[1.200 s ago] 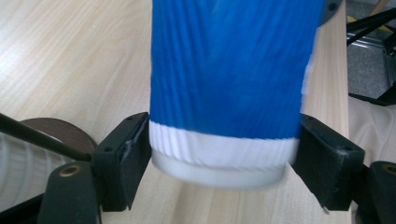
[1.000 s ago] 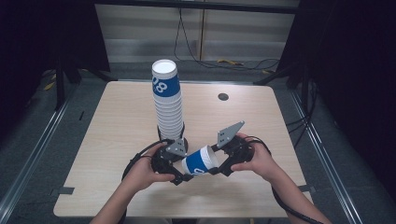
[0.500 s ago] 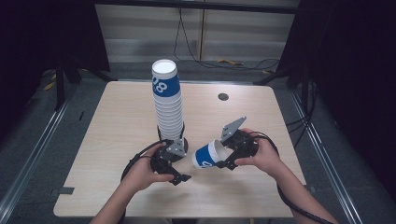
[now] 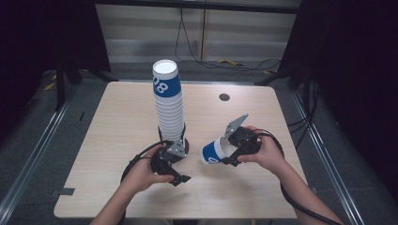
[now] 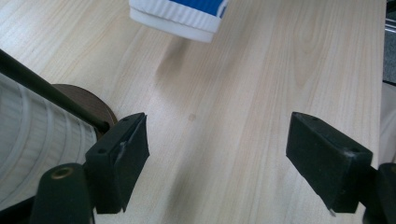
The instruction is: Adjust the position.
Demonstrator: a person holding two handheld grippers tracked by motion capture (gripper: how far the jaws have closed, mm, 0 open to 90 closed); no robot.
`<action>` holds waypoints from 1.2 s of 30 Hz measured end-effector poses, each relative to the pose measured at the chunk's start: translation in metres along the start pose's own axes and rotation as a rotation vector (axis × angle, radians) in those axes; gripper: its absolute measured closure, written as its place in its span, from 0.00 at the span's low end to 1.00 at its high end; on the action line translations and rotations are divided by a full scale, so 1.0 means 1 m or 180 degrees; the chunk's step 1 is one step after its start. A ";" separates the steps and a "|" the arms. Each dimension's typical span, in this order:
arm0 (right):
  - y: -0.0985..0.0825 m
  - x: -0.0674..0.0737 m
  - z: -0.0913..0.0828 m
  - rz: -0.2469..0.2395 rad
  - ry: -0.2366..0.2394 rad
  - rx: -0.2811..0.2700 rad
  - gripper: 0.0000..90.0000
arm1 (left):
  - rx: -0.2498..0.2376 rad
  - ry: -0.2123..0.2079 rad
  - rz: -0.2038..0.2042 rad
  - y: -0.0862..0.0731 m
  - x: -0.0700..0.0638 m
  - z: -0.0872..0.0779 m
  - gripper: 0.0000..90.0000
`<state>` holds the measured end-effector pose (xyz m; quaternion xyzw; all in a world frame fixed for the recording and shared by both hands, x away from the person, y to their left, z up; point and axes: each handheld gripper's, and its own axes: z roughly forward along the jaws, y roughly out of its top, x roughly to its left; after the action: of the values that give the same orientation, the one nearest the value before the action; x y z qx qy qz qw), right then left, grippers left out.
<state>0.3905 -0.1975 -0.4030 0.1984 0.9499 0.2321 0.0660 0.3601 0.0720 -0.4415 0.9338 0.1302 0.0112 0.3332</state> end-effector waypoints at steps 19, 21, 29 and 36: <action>-0.003 -0.014 0.001 0.0151 -0.0286 0.0356 0.20 | 0.0040 -0.0008 0.0002 -0.001 -0.001 0.002 0.23; -0.003 -0.016 0.003 0.0168 -0.0308 0.0424 0.20 | 0.0036 -0.0016 -0.0005 -0.001 -0.001 0.002 0.24; -0.005 -0.024 0.004 0.0215 -0.0347 0.0519 0.19 | 0.0031 -0.0021 -0.0005 -0.002 -0.001 0.003 0.24; -0.004 -0.028 0.005 0.0253 -0.0334 0.0682 0.19 | 0.0044 -0.0033 -0.0002 -0.002 -0.002 0.004 0.24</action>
<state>0.4154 -0.2099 -0.4085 0.2536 0.9559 0.1210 0.0849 0.3586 0.0704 -0.4457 0.9361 0.1288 0.0053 0.3274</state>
